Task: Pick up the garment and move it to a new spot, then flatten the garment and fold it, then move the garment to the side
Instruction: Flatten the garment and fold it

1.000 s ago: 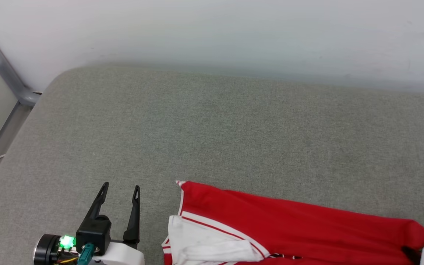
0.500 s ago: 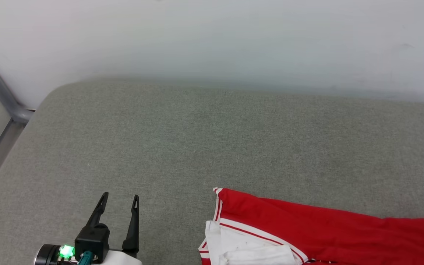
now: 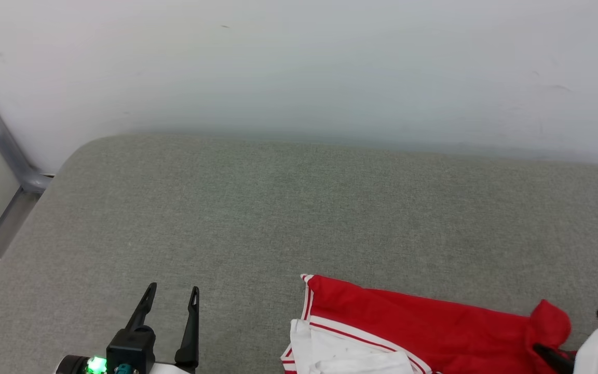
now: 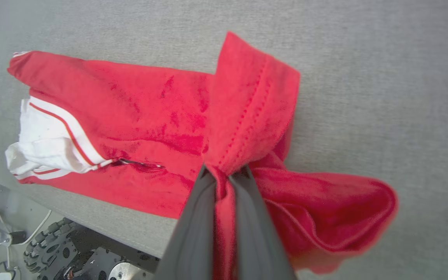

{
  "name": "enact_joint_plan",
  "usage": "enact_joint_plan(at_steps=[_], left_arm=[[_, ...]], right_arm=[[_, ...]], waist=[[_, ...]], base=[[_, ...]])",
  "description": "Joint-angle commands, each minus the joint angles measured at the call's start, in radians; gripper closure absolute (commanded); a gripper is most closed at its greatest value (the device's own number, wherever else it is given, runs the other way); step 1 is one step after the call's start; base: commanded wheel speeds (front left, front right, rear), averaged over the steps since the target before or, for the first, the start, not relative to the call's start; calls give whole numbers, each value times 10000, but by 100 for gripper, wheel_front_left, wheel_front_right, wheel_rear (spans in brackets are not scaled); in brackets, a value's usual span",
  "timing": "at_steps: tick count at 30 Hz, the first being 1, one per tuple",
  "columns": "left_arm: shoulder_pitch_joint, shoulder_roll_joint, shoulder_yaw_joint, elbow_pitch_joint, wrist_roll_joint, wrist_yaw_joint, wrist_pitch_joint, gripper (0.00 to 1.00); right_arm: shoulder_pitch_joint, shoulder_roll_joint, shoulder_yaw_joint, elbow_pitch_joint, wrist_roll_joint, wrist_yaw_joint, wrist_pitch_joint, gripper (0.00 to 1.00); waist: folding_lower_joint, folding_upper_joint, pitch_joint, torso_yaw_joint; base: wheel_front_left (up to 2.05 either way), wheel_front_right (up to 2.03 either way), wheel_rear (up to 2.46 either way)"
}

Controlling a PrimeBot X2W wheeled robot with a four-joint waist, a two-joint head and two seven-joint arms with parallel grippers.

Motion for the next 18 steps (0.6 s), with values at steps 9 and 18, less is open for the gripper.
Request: enact_joint_plan(at_steps=[9, 18], left_arm=[[265, -66, 252, 57, 146, -188, -49, 0], [342, -82, 460, 83, 204, -296, -49, 0]], right_arm=[[254, 2100, 356, -1620, 76, -7, 1240, 100], [-48, 4157, 626, -1960, 203, -7, 1759, 100]], waist=[[0, -1, -108, 462], [0, -1, -109, 836]], base=[[0, 0, 0], [0, 0, 0]])
